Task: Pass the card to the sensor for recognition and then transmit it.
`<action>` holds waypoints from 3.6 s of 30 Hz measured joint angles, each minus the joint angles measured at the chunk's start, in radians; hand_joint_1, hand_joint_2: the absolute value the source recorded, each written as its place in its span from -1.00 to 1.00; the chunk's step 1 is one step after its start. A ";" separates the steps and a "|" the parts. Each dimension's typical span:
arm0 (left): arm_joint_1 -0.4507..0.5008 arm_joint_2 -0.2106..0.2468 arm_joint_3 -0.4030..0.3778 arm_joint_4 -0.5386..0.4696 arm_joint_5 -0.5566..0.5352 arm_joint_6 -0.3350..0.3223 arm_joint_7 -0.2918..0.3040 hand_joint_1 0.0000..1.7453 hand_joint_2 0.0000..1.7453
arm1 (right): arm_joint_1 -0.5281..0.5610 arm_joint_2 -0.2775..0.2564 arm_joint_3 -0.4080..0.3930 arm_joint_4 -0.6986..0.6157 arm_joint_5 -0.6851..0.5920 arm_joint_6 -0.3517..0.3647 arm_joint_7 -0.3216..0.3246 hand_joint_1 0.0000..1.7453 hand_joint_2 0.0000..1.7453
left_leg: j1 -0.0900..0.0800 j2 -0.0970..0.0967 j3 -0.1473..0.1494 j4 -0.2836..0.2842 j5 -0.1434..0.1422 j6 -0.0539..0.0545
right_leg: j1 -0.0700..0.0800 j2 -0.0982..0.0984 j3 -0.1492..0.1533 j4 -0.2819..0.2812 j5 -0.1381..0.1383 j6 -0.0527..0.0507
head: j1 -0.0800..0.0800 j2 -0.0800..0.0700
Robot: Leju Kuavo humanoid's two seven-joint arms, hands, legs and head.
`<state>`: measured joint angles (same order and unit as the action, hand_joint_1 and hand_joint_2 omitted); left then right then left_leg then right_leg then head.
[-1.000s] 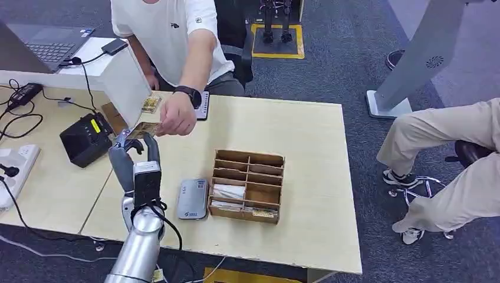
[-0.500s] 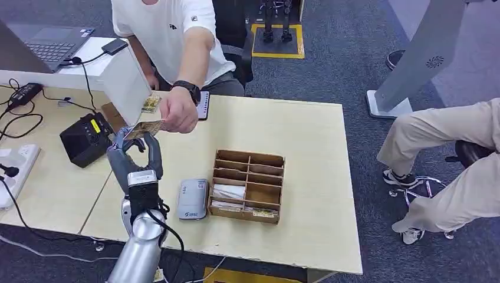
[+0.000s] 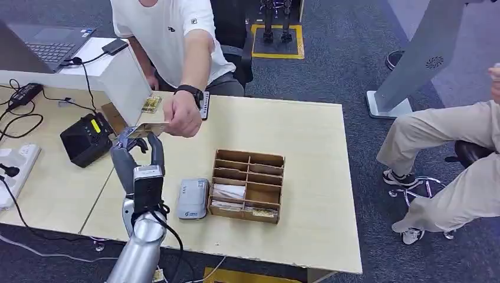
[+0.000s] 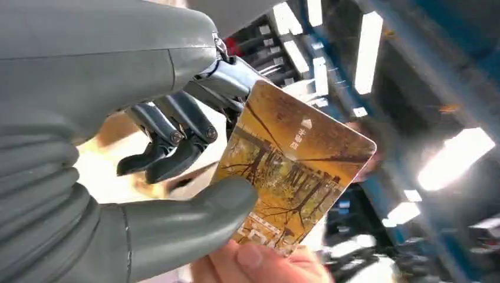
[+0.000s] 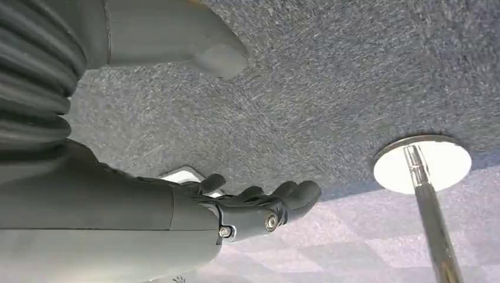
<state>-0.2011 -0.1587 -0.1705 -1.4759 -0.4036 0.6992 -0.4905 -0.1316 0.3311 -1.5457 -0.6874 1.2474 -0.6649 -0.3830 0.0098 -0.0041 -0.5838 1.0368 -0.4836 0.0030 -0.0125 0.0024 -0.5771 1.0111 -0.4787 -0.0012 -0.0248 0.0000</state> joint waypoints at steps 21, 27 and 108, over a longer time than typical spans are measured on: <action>-0.032 0.030 0.021 0.157 -0.093 0.001 0.110 -1.00 -1.00 | 0.000 0.000 0.000 0.000 0.005 0.000 0.006 -1.00 1.00 | 0.000 0.000 0.000 0.000 0.000 0.000 | 0.000 0.000 0.000 0.000 0.000 0.000 | 0.000 0.000; -0.034 0.027 0.032 0.171 -0.102 0.002 0.100 -1.00 1.00 | 0.000 0.000 0.000 0.000 0.005 0.000 0.006 -1.00 1.00 | 0.000 0.000 0.000 0.000 0.000 0.000 | 0.000 0.000 0.000 0.000 0.000 0.000 | 0.000 0.000; 0.449 0.001 -0.054 -0.332 -0.130 0.000 -0.192 -1.00 1.00 | 0.011 0.000 0.000 -0.019 -0.072 0.000 0.058 -1.00 1.00 | 0.000 0.001 0.000 0.000 -0.002 0.001 | 0.000 0.001 -0.001 0.000 -0.001 0.001 | 0.000 0.000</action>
<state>0.2483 -0.1578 -0.2240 -1.8074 -0.5337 0.6989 -0.6821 -0.1208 0.3311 -1.5457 -0.7061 1.1754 -0.6649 -0.3247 0.0099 -0.0035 -0.5842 1.0367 -0.4857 0.0035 -0.0125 0.0031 -0.5780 1.0108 -0.4799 -0.0007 -0.0248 0.0000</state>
